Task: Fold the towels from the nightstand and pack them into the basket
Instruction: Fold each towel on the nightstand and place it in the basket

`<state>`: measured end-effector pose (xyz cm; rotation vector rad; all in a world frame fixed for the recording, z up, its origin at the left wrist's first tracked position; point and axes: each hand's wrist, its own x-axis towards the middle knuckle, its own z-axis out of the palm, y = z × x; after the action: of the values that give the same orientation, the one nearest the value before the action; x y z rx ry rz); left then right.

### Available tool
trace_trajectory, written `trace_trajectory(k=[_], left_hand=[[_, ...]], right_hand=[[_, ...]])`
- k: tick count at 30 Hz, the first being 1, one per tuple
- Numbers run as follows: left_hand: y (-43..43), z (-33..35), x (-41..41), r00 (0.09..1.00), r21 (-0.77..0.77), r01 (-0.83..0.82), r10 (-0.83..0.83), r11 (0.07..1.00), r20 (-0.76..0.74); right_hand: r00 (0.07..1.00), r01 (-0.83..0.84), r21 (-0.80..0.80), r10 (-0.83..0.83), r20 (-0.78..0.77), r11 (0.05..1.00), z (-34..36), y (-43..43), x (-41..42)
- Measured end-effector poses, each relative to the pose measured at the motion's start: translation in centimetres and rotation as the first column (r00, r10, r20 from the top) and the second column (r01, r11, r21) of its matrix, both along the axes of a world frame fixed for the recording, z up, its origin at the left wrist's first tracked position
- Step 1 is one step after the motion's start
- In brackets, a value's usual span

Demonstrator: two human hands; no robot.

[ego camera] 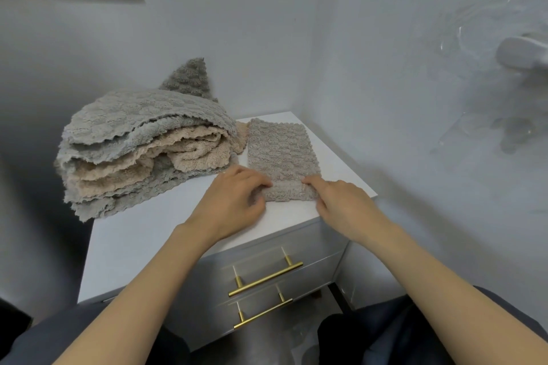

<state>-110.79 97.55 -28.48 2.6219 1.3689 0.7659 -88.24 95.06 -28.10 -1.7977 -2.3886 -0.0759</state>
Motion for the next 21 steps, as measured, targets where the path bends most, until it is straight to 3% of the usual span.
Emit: trace_trajectory(k=[6,9,11,15,21], left_hand=[[0.2,-0.1,-1.1,0.989,-0.057,-0.103,0.096,0.993,-0.115],[0.0,-0.1,-0.9,0.993,0.001,-0.100,0.100,0.995,-0.057],[0.1,0.1,-0.7,0.988,-0.035,-0.135,0.138,0.990,0.067],[0.3,0.4,-0.4,0.929,-0.294,-0.161,0.245,0.942,0.278],[0.9,0.1,0.1,0.877,-0.444,-0.204,0.365,0.872,0.313]], right_hand=[[0.914,0.040,-0.025,-0.047,-0.403,0.999,1.1,0.6,0.3],[0.852,0.062,-0.072,-0.091,-0.515,0.995,1.5,0.9,0.5],[0.829,0.091,-0.100,-0.131,-0.544,0.991,1.6,1.2,0.7],[0.778,0.144,-0.153,-0.208,-0.593,0.978,1.6,1.6,0.8],[0.818,0.260,-0.150,-0.300,-0.491,0.954,0.8,1.7,0.7]])
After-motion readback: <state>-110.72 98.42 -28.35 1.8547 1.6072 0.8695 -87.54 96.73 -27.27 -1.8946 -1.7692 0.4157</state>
